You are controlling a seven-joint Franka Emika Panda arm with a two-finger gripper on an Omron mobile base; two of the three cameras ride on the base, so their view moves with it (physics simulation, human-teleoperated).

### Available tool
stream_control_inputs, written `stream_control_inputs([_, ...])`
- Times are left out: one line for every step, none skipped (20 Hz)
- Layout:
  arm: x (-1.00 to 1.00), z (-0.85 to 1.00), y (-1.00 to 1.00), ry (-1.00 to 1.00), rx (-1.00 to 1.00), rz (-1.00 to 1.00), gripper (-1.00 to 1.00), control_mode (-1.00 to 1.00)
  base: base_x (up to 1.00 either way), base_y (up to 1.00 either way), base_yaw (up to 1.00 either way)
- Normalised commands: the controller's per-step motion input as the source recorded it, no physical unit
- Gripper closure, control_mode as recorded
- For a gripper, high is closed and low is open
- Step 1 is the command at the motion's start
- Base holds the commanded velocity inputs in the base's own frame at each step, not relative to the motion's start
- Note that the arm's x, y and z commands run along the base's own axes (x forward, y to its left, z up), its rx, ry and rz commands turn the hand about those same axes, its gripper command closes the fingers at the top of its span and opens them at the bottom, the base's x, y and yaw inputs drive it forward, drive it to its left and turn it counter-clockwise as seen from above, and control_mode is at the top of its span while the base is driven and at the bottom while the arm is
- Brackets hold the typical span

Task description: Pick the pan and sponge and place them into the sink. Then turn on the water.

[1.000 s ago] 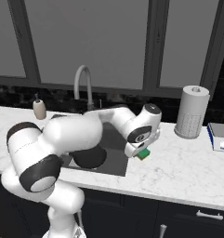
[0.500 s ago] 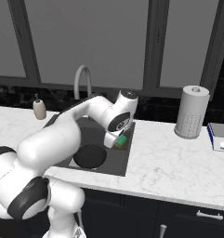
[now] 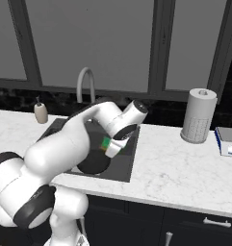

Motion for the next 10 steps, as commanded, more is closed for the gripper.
stream_control_inputs([0.34,0.0,0.29,0.05,0.19,0.17,1.0,-1.0,0.0,0.0,0.0])
stream_control_inputs([0.31,0.0,0.33,0.07,0.17,0.09,1.0,-1.0,0.0,0.0,0.0])
stream_control_inputs([0.29,-0.01,0.31,0.1,0.19,0.0,1.0,-1.0,0.0,0.0,0.0])
stream_control_inputs([0.3,-0.1,0.36,0.13,0.18,0.0,1.0,-1.0,0.0,0.0,0.0])
stream_control_inputs([0.4,-0.24,0.49,0.13,0.14,0.0,1.0,-1.0,0.0,0.0,0.0])
stream_control_inputs([0.39,-0.26,0.53,0.09,0.12,-0.02,1.0,-1.0,0.0,0.0,0.0])
stream_control_inputs([0.41,-0.36,0.65,0.06,0.08,-0.05,1.0,-1.0,0.0,0.0,0.0])
stream_control_inputs([0.4,-0.39,0.69,0.05,0.05,-0.08,1.0,-1.0,0.0,0.0,0.0])
stream_control_inputs([0.35,-0.48,0.74,0.04,0.01,-0.11,1.0,-1.0,0.0,0.0,0.0])
stream_control_inputs([0.26,-0.55,0.66,0.0,0.0,-0.13,1.0,-1.0,0.0,0.0,0.0])
